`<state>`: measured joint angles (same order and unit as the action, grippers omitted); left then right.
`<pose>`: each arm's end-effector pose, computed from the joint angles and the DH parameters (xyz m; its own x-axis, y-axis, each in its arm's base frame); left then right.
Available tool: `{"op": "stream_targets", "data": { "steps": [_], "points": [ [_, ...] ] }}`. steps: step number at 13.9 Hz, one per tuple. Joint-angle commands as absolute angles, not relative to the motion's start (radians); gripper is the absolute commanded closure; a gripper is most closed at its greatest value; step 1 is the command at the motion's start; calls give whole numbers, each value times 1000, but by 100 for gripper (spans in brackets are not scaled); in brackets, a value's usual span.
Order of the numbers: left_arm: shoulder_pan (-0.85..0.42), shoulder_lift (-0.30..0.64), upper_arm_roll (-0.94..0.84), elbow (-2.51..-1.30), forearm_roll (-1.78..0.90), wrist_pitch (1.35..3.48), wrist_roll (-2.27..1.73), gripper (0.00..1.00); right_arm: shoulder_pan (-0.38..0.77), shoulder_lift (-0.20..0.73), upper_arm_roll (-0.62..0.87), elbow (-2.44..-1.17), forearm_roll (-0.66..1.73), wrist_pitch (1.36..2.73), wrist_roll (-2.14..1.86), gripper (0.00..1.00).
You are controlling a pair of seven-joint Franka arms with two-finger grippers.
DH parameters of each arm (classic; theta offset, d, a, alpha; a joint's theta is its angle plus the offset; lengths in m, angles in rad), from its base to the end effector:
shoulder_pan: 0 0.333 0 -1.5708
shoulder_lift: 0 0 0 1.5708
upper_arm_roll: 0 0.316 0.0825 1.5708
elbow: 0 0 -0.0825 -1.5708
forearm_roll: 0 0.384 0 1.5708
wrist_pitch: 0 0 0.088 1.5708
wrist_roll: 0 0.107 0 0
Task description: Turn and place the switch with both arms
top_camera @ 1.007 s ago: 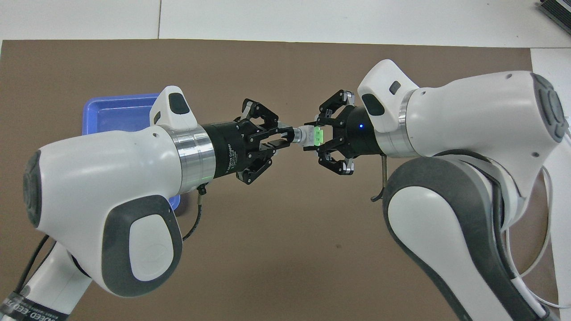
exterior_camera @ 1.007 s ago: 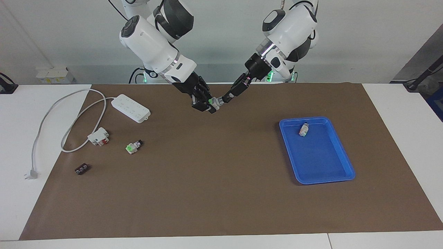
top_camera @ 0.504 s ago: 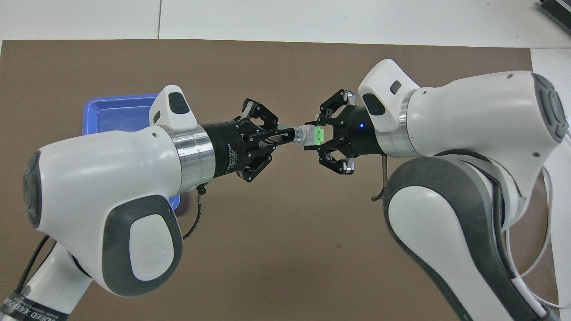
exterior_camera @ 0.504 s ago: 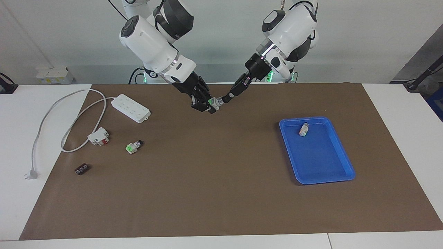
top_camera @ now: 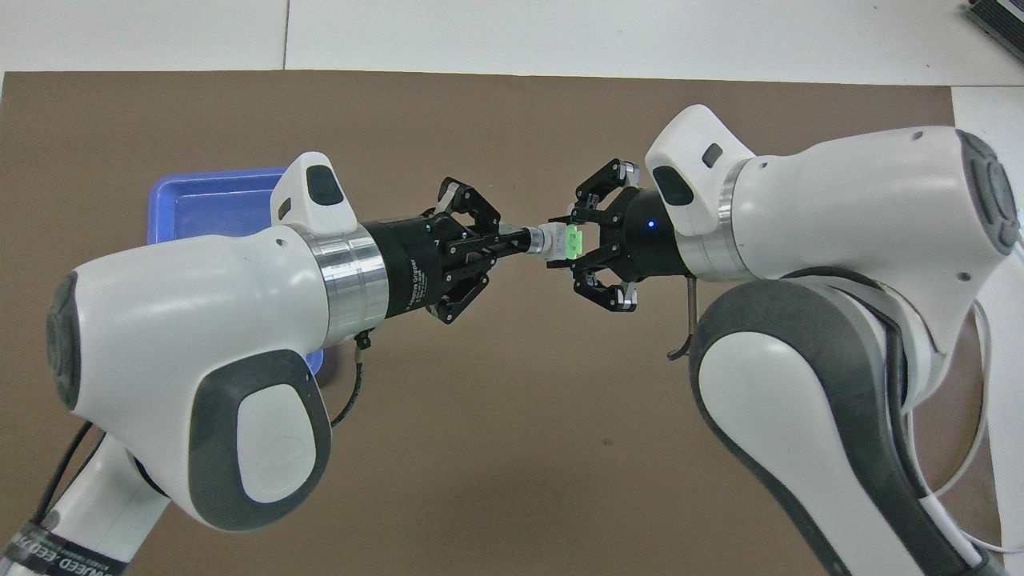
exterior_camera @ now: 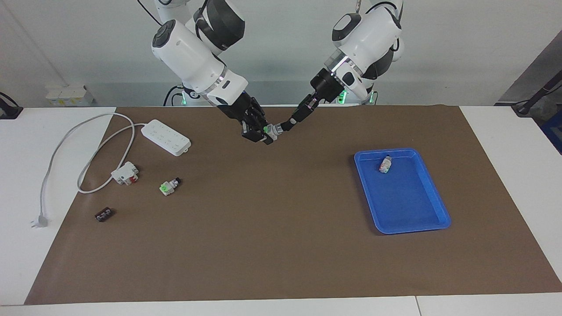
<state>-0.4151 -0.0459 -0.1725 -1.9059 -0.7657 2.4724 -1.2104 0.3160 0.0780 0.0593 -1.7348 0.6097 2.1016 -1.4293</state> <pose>0.4935 -0.3288 0.5839 0.5499 0.6792 -0.4861 0.7856 -0.2228 0.5773 0.5638 0.2503 0.5607 -0.0322 0.8128 0.5817 0.9926 -0.0424 0.1141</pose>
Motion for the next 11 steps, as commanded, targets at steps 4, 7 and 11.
{"op": "stream_targets", "data": {
  "steps": [4,7,11],
  "points": [
    [-437,-35,-163,-1910,-775,2500,-1088,100,316,58,66,-1752,618,2100,-1416,100],
    [-437,-37,-163,-1913,-775,2493,-968,100,316,58,66,-1753,618,2100,-1416,100],
    [-437,-37,-163,-1913,-775,2482,-841,100,316,58,66,-1753,617,2100,-1416,100]
  ]
}}
